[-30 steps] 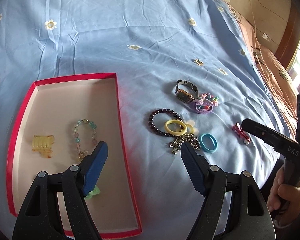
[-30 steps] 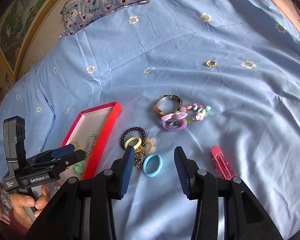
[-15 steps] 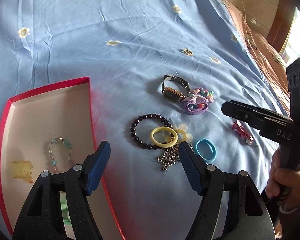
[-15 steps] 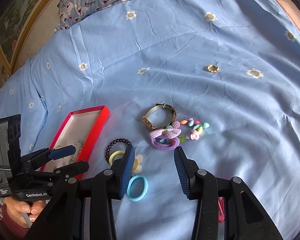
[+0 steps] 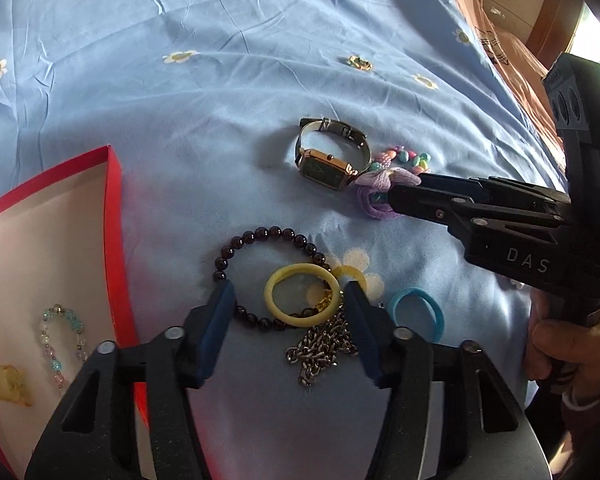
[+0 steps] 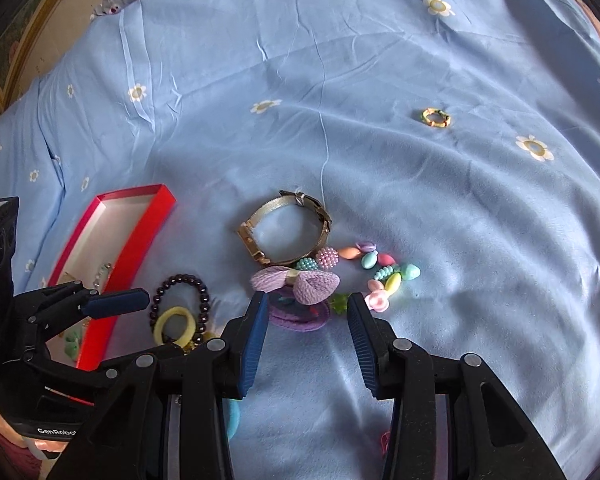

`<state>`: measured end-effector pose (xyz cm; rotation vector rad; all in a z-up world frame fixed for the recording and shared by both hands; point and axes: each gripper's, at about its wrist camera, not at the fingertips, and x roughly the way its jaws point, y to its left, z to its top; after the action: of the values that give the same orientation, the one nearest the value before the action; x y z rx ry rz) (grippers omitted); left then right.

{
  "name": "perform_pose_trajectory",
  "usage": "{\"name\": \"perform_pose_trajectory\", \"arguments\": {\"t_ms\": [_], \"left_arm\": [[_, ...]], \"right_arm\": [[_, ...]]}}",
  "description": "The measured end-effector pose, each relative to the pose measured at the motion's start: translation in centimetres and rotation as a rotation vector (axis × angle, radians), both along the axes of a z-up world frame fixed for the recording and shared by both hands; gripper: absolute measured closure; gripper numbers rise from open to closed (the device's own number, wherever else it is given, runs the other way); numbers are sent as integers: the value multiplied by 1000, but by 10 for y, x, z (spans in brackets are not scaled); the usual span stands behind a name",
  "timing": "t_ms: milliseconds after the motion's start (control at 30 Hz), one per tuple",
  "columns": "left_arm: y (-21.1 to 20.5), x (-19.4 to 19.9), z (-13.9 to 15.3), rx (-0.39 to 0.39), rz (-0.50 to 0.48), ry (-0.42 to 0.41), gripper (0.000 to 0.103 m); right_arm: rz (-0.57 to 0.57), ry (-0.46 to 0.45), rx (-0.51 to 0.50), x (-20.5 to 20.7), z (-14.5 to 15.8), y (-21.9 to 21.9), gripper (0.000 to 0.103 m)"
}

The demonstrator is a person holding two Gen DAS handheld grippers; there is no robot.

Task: Organize jewelry
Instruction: 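Grasp the yellow bangle with the left tool while the right tool grasps the purple bow tie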

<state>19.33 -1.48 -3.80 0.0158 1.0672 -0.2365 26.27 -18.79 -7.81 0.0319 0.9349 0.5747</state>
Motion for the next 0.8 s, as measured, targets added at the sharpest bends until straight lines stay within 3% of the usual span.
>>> {"name": "perform_pose_trajectory", "arguments": {"t_ms": [33, 100, 200, 533, 800], "left_arm": [[-1, 0, 0, 0, -4, -4, 57], [0, 1, -1, -32, -18, 10, 86], [2, 0, -1, -55, -19, 6, 97], [23, -19, 13, -137, 28, -39, 99], [46, -42, 31, -171, 87, -85, 99]], "right_arm": [[-2, -1, -3, 0, -1, 0, 74], [-11, -5, -11, 1, -3, 0, 90], [-23, -16, 4, -2, -1, -3, 97], [-49, -35, 117, -22, 22, -20, 97], [-9, -31, 153, -40, 32, -7, 97]]}}
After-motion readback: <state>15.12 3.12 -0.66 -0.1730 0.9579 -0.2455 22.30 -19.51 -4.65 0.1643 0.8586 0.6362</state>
